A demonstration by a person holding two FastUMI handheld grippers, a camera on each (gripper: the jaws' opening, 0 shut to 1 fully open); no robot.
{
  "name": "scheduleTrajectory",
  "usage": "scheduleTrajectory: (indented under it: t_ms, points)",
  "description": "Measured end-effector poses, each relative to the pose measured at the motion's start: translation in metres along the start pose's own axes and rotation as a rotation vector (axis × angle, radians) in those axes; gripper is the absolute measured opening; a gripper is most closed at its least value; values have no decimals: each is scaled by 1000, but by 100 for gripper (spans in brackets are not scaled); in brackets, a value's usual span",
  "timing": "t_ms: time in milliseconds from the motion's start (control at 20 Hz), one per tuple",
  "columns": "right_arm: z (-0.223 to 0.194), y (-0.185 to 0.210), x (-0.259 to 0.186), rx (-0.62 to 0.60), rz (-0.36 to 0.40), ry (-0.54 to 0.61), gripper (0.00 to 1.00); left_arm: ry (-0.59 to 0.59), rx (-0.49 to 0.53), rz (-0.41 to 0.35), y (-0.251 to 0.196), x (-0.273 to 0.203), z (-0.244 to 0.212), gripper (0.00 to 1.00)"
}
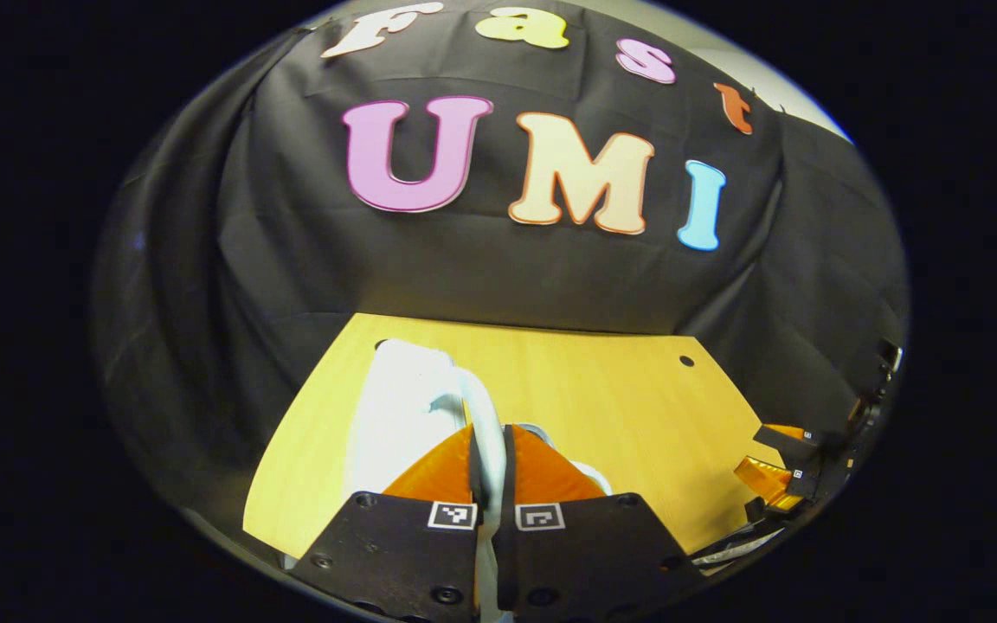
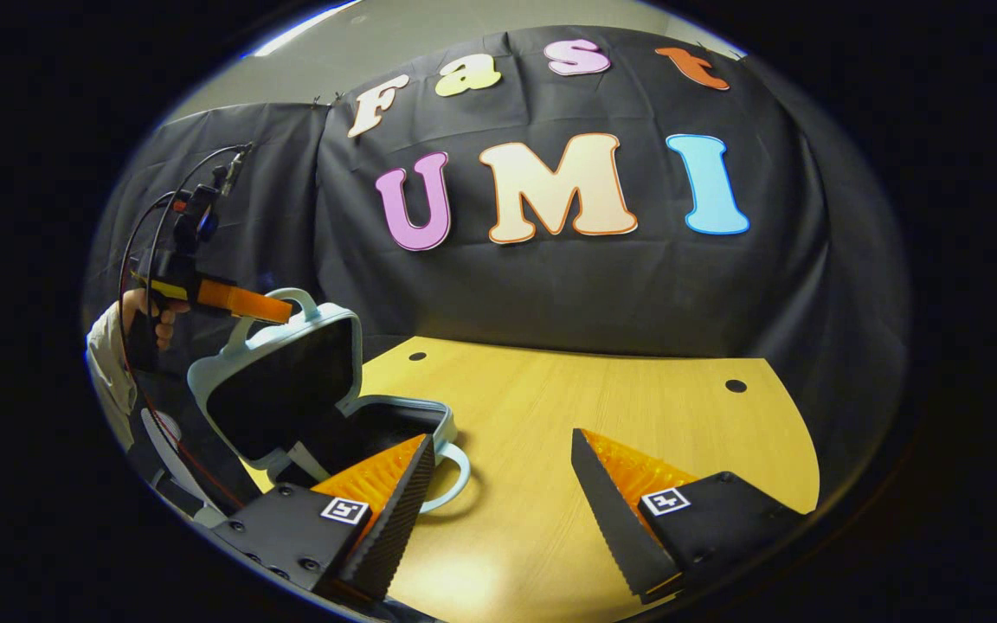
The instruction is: First open the suitcase, pack the skin care products into it, and then close the suitcase.
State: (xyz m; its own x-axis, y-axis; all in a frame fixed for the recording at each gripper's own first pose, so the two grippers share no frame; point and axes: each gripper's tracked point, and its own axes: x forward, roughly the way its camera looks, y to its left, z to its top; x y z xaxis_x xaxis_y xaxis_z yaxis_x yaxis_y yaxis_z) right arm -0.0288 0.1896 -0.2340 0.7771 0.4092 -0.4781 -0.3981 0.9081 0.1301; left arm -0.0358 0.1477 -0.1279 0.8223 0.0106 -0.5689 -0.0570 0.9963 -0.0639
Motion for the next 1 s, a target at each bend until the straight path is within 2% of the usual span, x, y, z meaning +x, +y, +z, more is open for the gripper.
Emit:
scheduleTrajectory:
  t_ms: [100, 150, 200, 250, 450, 550, 650, 700, 750, 850, 1000]
  points:
    - [-1, -9, -7, 5, -15, -1, 98, 23, 5, -39, -23, 11, -8, 2]
    - [0, -14, -10, 9, -23, -4, 93, 34, 3, -63, -34, 16, -13, 2]
    - [-1, -20, -13, 13, -32, -7, 93, 50, 5, -77, -45, 21, -19, 2]
    - [0, -26, -15, 19, -40, -10, 98, 63, 11, -94, -55, 27, -25, 2]
    - [11, -46, -25, 28, -48, -43, 98, 54, 52, -88, -90, 43, -41, 11]
    - [18, -56, -29, 12, -44, -59, 98, 37, 67, -112, -114, 44, -46, 22]
    - [29, -63, -34, -1, -29, -83, 98, 25, 82, -112, -131, 49, -49, 44]
    - [34, -67, -37, -8, -20, -99, 98, 14, 89, -99, -136, 47, -46, 74]
    - [41, -70, -41, -13, -8, -117, 98, -6, 88, -82, -141, 45, -44, 82]
    - [56, -76, -46, -25, 6, -157, 98, -101, 80, -18, -147, 38, -27, 82]
    - [86, -85, -56, -30, -12, -238, 98, -288, 72, 73, -156, 20, 13, 89]
